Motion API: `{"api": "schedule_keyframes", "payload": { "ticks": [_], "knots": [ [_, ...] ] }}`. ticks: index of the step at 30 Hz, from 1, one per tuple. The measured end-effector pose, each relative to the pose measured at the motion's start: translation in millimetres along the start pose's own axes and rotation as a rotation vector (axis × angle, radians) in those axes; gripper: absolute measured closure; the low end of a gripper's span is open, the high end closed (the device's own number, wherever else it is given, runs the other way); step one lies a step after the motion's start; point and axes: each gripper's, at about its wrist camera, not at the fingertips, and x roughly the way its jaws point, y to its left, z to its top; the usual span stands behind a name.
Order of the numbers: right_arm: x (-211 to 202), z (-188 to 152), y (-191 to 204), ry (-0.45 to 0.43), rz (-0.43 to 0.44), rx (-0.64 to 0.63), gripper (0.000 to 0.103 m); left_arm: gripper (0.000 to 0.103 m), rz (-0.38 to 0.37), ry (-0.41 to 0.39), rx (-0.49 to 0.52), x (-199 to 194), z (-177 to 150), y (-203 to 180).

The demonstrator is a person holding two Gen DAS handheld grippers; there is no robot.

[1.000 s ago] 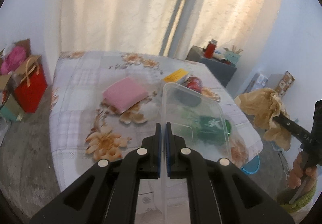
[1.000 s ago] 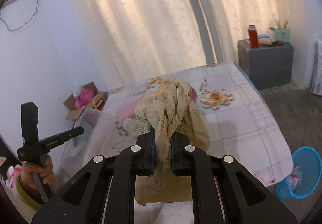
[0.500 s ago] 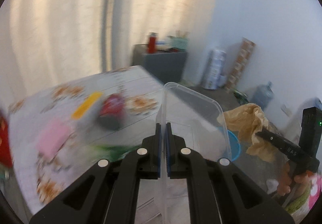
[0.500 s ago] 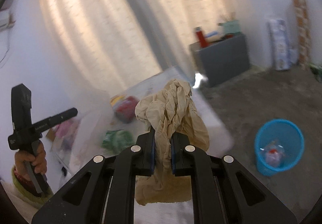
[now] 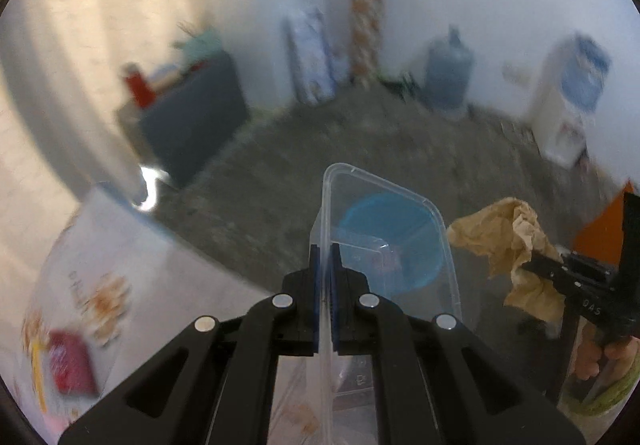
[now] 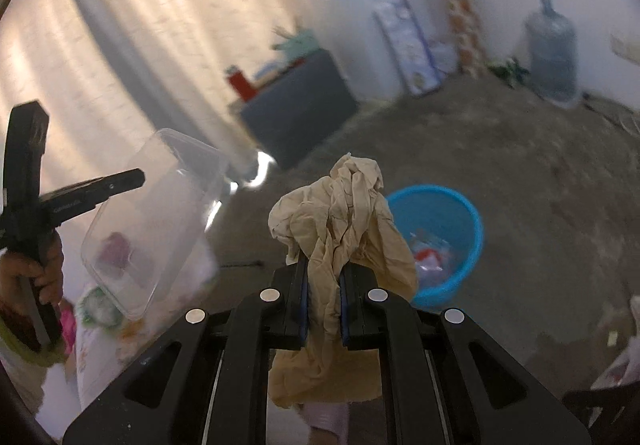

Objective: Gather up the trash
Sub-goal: 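Carry the cloth to the blue basket and open the right tool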

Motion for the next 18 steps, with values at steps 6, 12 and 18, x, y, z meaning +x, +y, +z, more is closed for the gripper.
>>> {"api": "schedule_keyframes", "payload": {
  "ticks": [6,12,18],
  "knots": [
    [50,1,-57,0.085,-0.036,0.103,0.093,0.099,0.058,0.195,0.153,120,42,-47],
    [111,-1,-104,0.205,-0.068,0.180,0.093,0.099,0.117,0.338,0.218,228,55,-70],
    [164,3,-125,0.284,-0.084,0.231,0.093,0.098,0.158,0.401,0.218,299,64,-82]
  ]
}}
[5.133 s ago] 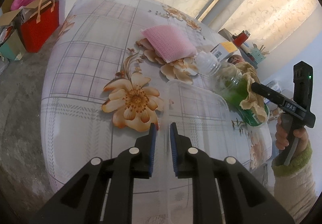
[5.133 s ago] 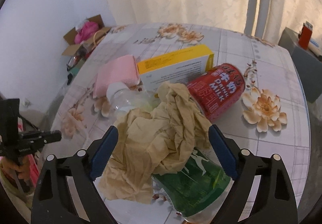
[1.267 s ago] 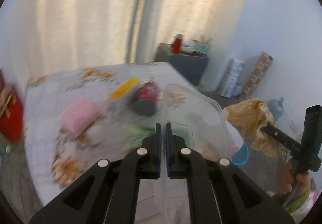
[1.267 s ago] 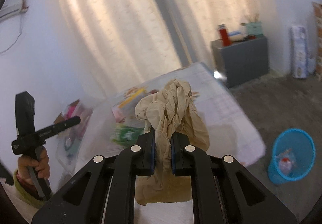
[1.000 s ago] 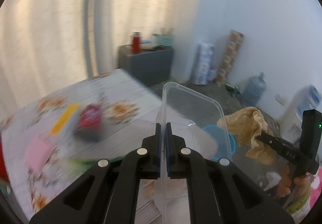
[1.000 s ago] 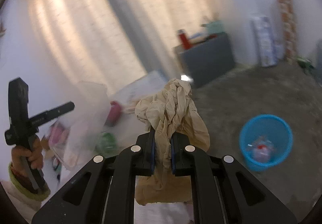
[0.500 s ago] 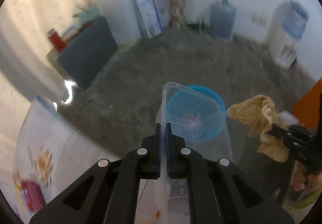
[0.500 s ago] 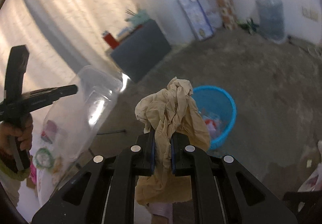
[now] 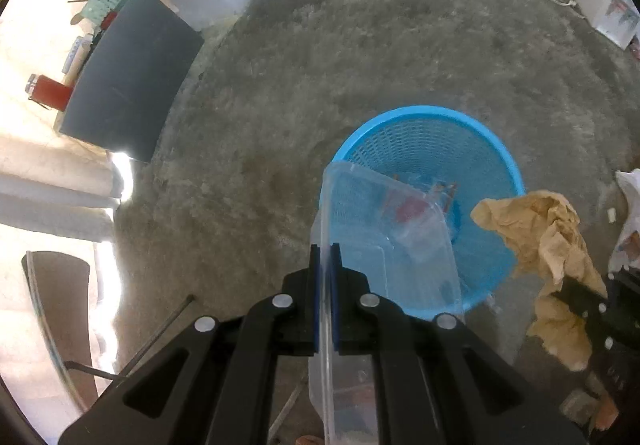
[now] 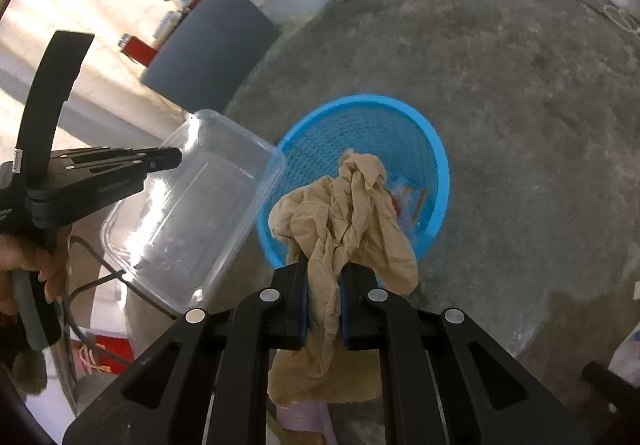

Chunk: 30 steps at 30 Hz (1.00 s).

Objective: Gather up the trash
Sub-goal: 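Carry the cloth to the blue basket and open the right tool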

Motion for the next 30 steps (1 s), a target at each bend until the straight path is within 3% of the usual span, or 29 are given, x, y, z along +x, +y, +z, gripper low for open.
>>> {"api": "schedule_keyframes", "payload": {
  "ticks": [4,5,7,8,13,20,26,30],
  "knots": [
    [9,2,0,0.007,-0.015,0.001,0.087,0.096,0.034,-0.014,-0.004,21,15,-9],
    [14,4,-1,0.006,-0.022,0.004,0.085,0.090,0.040,-0.014,0.001,26,18,-11],
    [20,2,-3,0.013,-0.045,-0.003,0.066,0.063,0.048,-0.001,0.007,33,19,-15],
    [24,2,-6,0.017,-0.077,-0.006,0.063,0.051,0.063,-0.003,0.009,34,20,-16],
    [29,-2,-13,0.021,-0.131,-0.005,0.063,0.049,0.071,-0.024,0.036,30,17,-18],
    [6,-6,-18,-0.023,-0.168,0.011,0.062,0.044,0.063,-0.056,0.015,6,15,-10],
    [-18,-13,-18,-0.056,-0.165,0.014,0.061,0.040,0.021,-0.089,-0.014,-36,3,0],
    [-46,-27,-6,-0.096,-0.152,0.008,0.061,0.039,-0.044,-0.144,-0.055,-88,-16,20]
  ]
}}
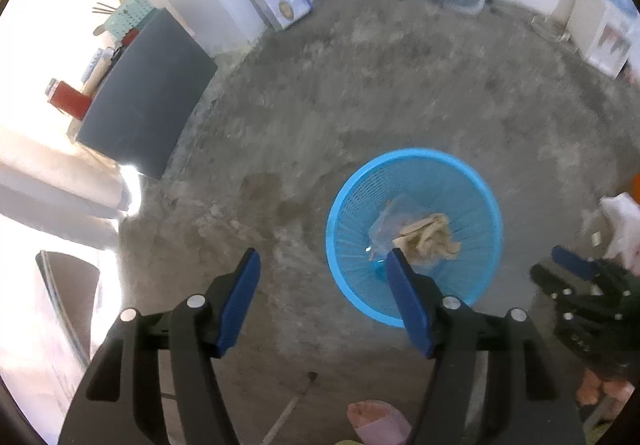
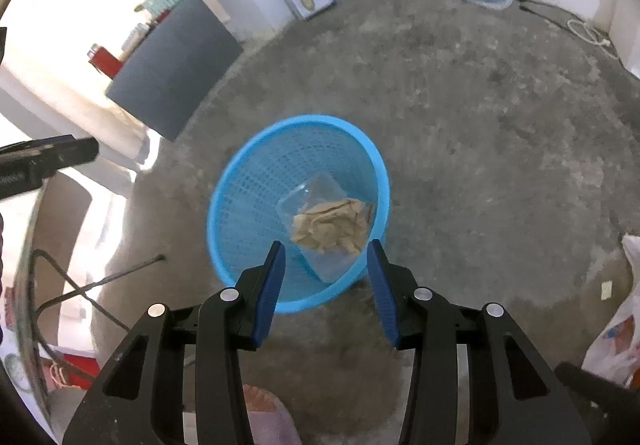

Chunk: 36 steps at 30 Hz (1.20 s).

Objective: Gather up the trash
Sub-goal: 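Carry the cloth to the blue basket and open the right tool, then grasp the green bottle with the left tool while the right tool grasps the red milk can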

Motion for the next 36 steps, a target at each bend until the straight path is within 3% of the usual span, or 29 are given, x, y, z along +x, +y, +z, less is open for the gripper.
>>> {"api": "schedule_keyframes", "payload": {
  "ticks": [6,10,15,18,22,24,28,32,36],
  "knots": [
    [-57,-24,23,-0.065,0.043,-0.012,0.051,0.033,-0.066,-0.123,-0.054,-93,-48,43],
    [-88,-38,45,-0.094,0.063,-0.045,0.038,0.027,-0.072,-0.234,-0.139,-160,-111,82],
    [-115,-51,79,-0.110,0.113,-0.115,0.034,0.027,-0.067,-0.318,-0.263,-212,-208,110],
    [-123,-57,107,-0.092,0.142,-0.186,0.034,0.027,-0.099,-0.328,-0.363,-221,-260,123],
    [-134,-65,147,-0.081,0.189,-0.287,0.032,0.027,-0.083,-0.350,-0.517,-233,-329,145],
    [-139,-71,171,-0.078,0.235,-0.336,0.029,0.027,-0.053,-0.363,-0.589,-240,-365,154],
    [-141,-86,214,-0.056,0.313,-0.419,0.026,0.027,0.023,-0.373,-0.627,-248,-415,157],
    [-136,-106,266,0.012,0.403,-0.525,0.026,0.027,0.041,-0.380,-0.710,-251,-464,168],
    [-125,-121,324,0.124,0.556,-0.600,0.026,0.027,0.023,-0.401,-0.840,-251,-507,187]
  ]
}}
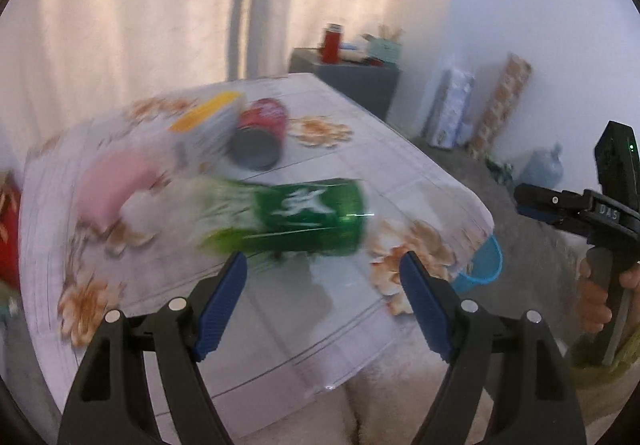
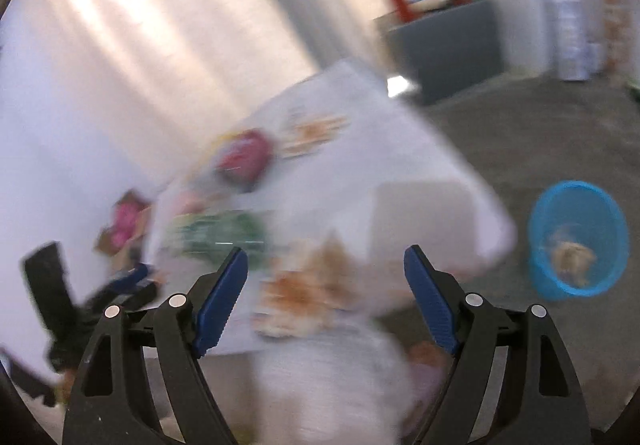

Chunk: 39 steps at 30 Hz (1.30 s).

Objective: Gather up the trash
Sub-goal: 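Grasp the green bottle with the left tool while the right tool grasps the red milk can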

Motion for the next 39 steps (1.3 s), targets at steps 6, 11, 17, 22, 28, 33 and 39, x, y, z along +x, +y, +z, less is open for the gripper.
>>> {"api": "schedule_keyframes", "payload": {
  "ticks": [6,11,17,22,28,33,39],
  "knots": [
    [78,40,38,0.129,0.156,-0.036,0.026,0.027,-0.064,0.028,-0.209,2,-11,53],
    [150,59,47,0.242,0.160,0.026,0.026,0.027,-0.088,0.033,-0.313,3,-20,78],
    [181,47,63,0.341,0.180,0.021,0.027,0.027,-0.159,0.035,-0.395,0,-27,98],
    [168,25,83,0.392,0.250,0.001,0.027,0.026,-0.200,0.037,-0.454,-6,-29,114],
    [172,-21,101,0.513,0.485,0.106,0.027,0.021,-0.181,0.038,-0.517,-11,-29,130],
    [177,-42,86,0.513,0.580,0.247,0.027,0.021,-0.118,0.058,-0.523,-7,-25,130],
    [155,-35,69,0.432,0.557,0.280,0.027,0.021,0.070,0.126,-0.408,12,-17,118]
  ]
}}
